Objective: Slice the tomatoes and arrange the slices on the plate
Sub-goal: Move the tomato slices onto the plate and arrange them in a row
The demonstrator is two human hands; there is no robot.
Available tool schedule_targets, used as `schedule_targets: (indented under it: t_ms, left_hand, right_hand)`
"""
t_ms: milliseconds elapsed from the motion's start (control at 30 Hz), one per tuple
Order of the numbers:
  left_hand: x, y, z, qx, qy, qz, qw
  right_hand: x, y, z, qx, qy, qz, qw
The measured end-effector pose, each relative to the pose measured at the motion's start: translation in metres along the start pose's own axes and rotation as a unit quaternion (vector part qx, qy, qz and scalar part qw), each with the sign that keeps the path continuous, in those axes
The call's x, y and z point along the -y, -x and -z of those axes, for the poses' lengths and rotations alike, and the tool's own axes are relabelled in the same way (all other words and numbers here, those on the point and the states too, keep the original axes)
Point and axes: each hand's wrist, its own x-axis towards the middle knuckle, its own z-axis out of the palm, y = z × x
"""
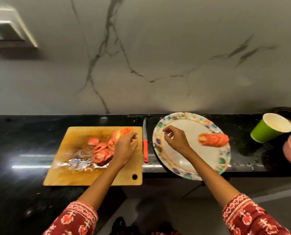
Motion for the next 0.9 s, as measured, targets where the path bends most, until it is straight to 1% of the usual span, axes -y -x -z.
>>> schedule_targets:
  t_ms: [100, 200, 267, 333, 400, 500, 667, 800, 900]
  left_hand:
    - [0.04, 0.01, 0.043, -0.034, -0.014, 0.039, 0.999]
    - [0.075, 0.011, 0.079, -0.053, -0.026, 0.079, 0.995]
    - [0.095, 0.011, 0.099, -0.049, -0.025, 0.105, 0.993]
    - [0.111, 0.01, 0.112, -0.042, -0.023, 0.115, 0.992]
    - [0.122, 0.01, 0.122, -0.038, -0.017, 0.112, 0.993]
    - [0.134, 0.008, 0.132, -0.041, -0.006, 0.106, 0.994]
    - [0.149, 0.006, 0.135, -0.034, 0.016, 0.089, 0.995]
    - [0.149, 0.004, 0.13, -0.013, 0.029, 0.076, 0.997]
    - [0.147, -0.001, 0.131, -0.005, 0.04, 0.07, 0.997]
  right_hand:
    - [0.037, -0.008, -0.042, 0.021, -0.018, 0.027, 0.999]
    - [0.065, -0.02, -0.075, 0.045, -0.007, 0.038, 0.998]
    - [0.085, -0.03, -0.096, 0.094, 0.025, 0.02, 0.995]
    - [0.101, -0.039, -0.115, 0.127, 0.079, -0.012, 0.989]
    - [0.113, -0.045, -0.129, 0.127, 0.132, -0.045, 0.982]
    - [0.121, -0.048, -0.139, 0.12, 0.173, -0.057, 0.976]
    - [0.123, -0.048, -0.143, 0.109, 0.14, -0.076, 0.981]
    - [0.126, -0.049, -0.14, 0.098, 0.098, -0.067, 0.988]
    - [0.131, -0.054, -0.131, 0.113, 0.058, -0.053, 0.99]
